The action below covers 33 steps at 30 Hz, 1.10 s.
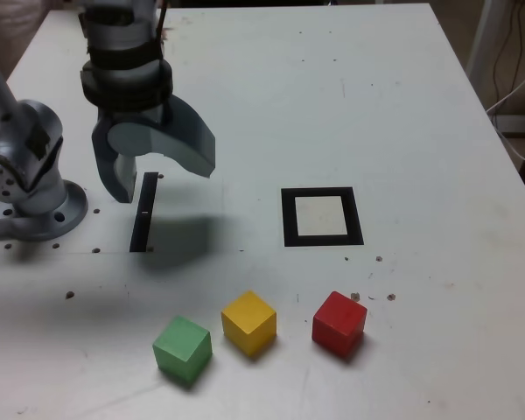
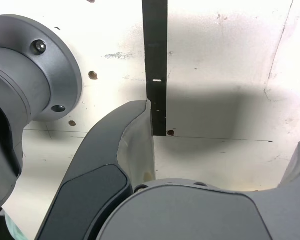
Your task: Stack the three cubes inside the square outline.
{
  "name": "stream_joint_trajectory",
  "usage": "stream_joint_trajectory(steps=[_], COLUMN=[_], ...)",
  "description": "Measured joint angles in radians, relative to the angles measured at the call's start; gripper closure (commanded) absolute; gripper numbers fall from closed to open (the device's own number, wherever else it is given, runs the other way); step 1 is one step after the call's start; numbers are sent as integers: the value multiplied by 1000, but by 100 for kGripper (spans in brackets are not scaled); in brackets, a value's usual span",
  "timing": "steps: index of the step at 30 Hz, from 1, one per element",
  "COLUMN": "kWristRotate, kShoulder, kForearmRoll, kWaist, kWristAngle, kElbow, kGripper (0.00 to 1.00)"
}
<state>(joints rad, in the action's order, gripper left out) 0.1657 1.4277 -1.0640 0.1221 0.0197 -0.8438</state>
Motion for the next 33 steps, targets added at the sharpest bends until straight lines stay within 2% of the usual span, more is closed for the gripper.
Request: stream_joint_trajectory(steps=[15,20,25,33], kWristRotate=[-4,-43,-74,-106], kShoulder=[-5,6,91,182], kForearmRoll=[-3,-48,-100,-111], kWaist=[0,0,39,107], kWristAngle=[-6,-6,-27,-38], kElbow=[-14,-139,-279,-419], kGripper=[1,1,1,1])
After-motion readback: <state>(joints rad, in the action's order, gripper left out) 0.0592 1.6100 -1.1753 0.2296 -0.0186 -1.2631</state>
